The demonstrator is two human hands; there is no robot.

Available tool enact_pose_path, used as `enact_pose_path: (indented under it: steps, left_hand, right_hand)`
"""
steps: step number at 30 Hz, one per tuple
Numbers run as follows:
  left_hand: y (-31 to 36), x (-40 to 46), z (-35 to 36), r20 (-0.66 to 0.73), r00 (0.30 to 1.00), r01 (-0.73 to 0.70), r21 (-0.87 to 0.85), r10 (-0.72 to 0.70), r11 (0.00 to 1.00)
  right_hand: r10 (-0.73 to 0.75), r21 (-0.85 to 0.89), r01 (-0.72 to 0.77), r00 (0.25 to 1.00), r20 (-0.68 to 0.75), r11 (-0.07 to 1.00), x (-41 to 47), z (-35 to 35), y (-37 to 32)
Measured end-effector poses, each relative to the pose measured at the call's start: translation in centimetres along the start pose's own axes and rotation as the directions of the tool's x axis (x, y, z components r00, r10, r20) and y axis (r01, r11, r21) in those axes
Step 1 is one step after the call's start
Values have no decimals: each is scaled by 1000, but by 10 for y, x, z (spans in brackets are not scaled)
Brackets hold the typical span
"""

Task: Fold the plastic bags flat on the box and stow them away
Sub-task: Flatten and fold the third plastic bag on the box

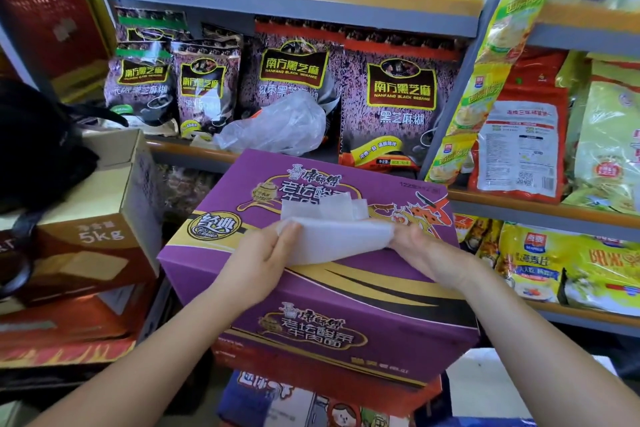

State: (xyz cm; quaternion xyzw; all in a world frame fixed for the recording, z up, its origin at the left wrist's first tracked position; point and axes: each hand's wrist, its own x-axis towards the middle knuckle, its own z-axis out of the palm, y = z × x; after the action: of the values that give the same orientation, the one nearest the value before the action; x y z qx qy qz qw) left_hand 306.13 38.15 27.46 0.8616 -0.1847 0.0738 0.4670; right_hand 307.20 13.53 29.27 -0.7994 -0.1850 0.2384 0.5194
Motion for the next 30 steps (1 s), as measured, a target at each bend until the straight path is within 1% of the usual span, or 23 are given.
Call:
enact_pose_path:
  steps: [2, 4, 5, 6, 8, 10, 12, 14, 17, 18, 19, 20, 21, 22, 23, 24, 25, 26, 28, 30]
  left_hand:
    - [6, 12, 2, -78, 987, 145, 36, -142, 989]
    - [11, 23, 7, -151, 957, 263, 85, -249, 961]
    - [13, 28, 9, -168, 945, 299, 111, -279, 948]
    - [13, 31, 10, -187, 938, 320, 140, -292, 937]
    - [10, 37, 12, -214, 939, 311, 196, -269, 930]
    - [6, 40, 13, -213, 953, 268, 263, -215, 927]
    - [2, 42, 12, -204, 966, 217, 312, -158, 925]
    - [-3, 44, 12, -185, 975, 189, 403, -123, 896]
    - [-10, 45, 11, -138, 980, 195, 558, -141, 807]
    - [-11, 45, 10, -107, 989, 150, 594, -107, 791]
    - [-14, 46, 11, -85, 996, 69, 637, -19, 768]
    - [-15, 47, 13, -37, 994, -49, 676, 101, 735]
    - [-15, 49, 15, 45, 975, -187, 705, 220, 684]
    - [-13, 50, 18, 176, 947, -312, 701, 270, 641]
    - [-9, 50, 20, 307, 918, -396, 683, 252, 614]
    - [-7, 48, 21, 399, 892, -439, 662, 211, 607]
    - [-8, 46, 22, 450, 883, -424, 651, 129, 630]
    - [-12, 44, 21, 455, 888, -381, 654, 63, 653]
    - [-19, 42, 17, 421, 907, -305, 668, -6, 679]
    - [-23, 41, 11, 418, 907, -270, 662, -46, 699]
  right_hand:
    - [39, 33, -39, 999, -15, 999, 1, 1, -6]
    - [60, -61, -65, 995, -81, 996, 4, 5, -11]
    - [71, -100, -89, 984, -166, 991, 7, 8, -13]
    - [75, -103, -107, 958, -275, 989, 11, 12, -15]
    - [74, -65, -116, 888, -455, 991, 21, 22, -20]
    - [65, -78, -133, 816, -575, 988, 31, 27, -22]
    - [61, -139, -199, 755, -653, 970, 41, 28, -21]
    - [37, -244, -286, 715, -699, 927, 49, 26, -20]
    - [29, -368, -428, 683, -729, 826, 56, 29, -17]
    - [22, -407, -459, 684, -729, 789, 58, 30, -16]
    - [9, -435, -473, 684, -729, 766, 58, 32, -16]
    - [0, -444, -474, 684, -730, 761, 59, 33, -16]
    - [-3, -437, -463, 684, -729, 771, 59, 33, -17]
    - [-6, -431, -450, 686, -727, 782, 59, 34, -18]
    - [-17, -440, -439, 692, -721, 783, 58, 34, -18]
    - [-29, -465, -436, 705, -709, 770, 58, 34, -17]
    - [-40, -503, -439, 723, -690, 744, 57, 34, -16]
    - [-42, -540, -450, 739, -672, 711, 56, 35, -15]
    - [-14, -584, -509, 746, -665, 632, 52, 35, -12]
    - [6, -612, -613, 709, -705, 499, 48, 35, -11]
